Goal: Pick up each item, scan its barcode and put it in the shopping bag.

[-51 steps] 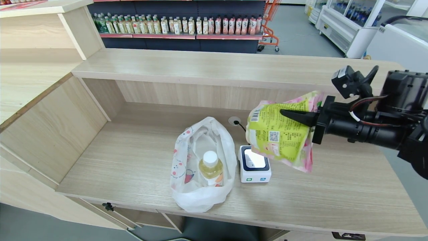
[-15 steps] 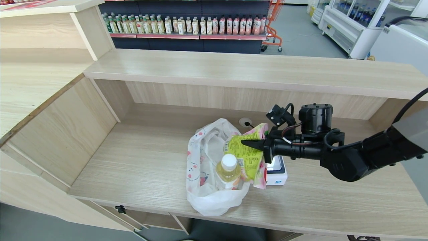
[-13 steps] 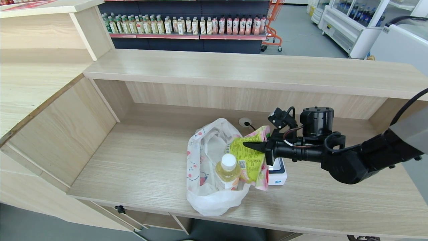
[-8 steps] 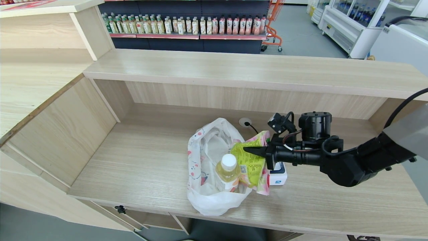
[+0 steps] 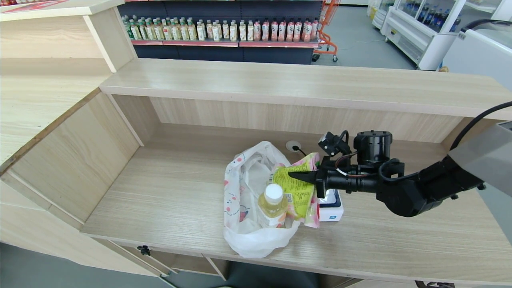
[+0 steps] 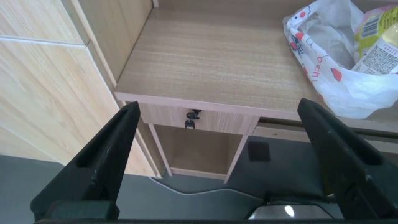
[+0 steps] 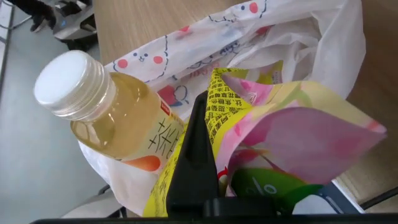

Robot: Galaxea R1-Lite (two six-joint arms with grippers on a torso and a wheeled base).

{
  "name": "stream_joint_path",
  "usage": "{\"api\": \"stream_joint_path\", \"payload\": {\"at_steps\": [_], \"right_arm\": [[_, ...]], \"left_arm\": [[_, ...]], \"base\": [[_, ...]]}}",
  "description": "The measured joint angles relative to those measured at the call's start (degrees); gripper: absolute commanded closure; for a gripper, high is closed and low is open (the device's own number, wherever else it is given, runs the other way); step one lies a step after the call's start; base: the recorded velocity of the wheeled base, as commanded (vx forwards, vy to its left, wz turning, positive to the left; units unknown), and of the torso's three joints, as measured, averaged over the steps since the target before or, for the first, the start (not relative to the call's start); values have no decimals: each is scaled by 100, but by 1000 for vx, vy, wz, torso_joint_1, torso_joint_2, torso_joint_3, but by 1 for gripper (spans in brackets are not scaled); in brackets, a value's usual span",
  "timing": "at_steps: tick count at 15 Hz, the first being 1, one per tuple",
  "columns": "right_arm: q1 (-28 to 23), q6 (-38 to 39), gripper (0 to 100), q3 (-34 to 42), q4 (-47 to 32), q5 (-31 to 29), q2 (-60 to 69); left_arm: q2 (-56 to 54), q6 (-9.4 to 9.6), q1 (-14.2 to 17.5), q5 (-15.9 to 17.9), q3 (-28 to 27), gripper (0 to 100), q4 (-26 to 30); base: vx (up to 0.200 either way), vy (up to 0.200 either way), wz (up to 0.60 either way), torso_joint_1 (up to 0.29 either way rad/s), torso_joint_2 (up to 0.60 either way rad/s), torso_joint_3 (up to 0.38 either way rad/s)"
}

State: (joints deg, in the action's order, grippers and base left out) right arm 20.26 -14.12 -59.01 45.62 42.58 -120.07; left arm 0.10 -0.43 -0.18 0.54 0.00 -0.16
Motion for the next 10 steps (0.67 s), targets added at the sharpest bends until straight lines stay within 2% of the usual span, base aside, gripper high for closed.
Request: {"api": "stream_joint_path", "payload": {"at_steps": [10], "right_arm": [[256,52,100,-1056,-167,94,-733]], "left_arm": [[1,0,0,0,0,0,0]], "base": [[0,0,0,0,0,0]]}}
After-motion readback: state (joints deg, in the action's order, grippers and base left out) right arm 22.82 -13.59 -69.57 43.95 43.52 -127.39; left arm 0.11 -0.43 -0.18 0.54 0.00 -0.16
